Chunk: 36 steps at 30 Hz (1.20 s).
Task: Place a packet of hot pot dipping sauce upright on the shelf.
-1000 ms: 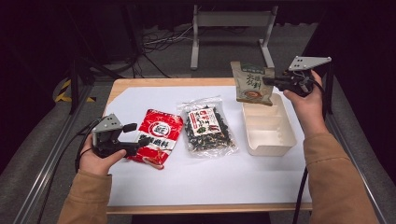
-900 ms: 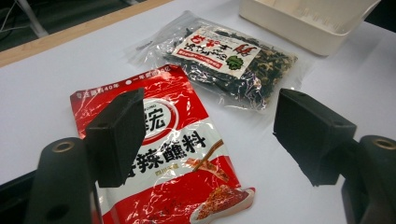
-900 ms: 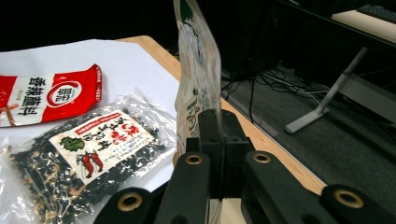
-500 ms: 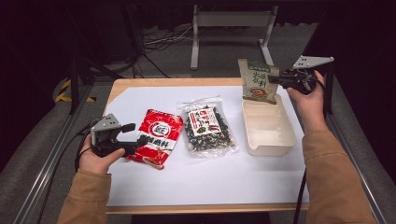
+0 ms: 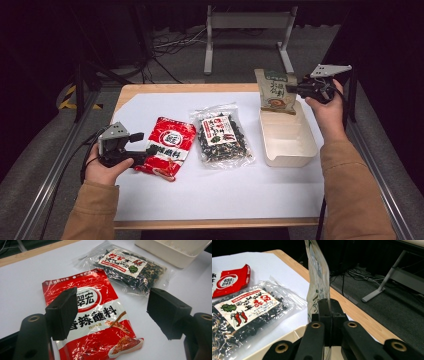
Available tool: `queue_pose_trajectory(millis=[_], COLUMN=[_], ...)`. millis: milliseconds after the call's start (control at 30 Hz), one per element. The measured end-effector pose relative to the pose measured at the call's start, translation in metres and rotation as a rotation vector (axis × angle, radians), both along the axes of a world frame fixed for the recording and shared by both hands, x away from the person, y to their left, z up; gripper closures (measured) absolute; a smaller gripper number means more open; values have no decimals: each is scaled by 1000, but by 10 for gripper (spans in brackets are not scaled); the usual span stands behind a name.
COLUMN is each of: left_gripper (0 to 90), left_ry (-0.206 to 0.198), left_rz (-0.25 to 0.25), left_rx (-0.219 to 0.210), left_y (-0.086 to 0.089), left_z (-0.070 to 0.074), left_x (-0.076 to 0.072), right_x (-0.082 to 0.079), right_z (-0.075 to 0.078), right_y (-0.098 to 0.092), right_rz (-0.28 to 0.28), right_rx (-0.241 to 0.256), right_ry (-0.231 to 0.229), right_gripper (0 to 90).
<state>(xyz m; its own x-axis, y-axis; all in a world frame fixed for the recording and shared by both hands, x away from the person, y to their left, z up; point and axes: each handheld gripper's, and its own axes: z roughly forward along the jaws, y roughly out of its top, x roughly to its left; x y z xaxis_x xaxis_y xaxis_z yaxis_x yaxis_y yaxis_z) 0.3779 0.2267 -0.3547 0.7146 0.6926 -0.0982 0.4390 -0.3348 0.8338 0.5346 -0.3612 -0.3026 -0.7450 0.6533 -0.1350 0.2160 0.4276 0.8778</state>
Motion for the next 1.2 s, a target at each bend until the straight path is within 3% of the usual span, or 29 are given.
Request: queue_pose_trajectory(millis=[400, 900, 1200], left_gripper=[255, 254, 254], left_ry=[19, 24, 31], left_rz=[10, 7, 8], left_rx=[6, 6, 3], left_y=[1, 2, 1], left_z=[-4, -5, -7], left_x=[3, 4, 4], right_x=[1, -2, 4], right_z=[-6, -7, -18], right_y=[-4, -3, 3], right_rz=[23, 52, 34], right_rx=[14, -28, -42], right_ry=[7, 27, 52], right_gripper=[900, 900, 898])
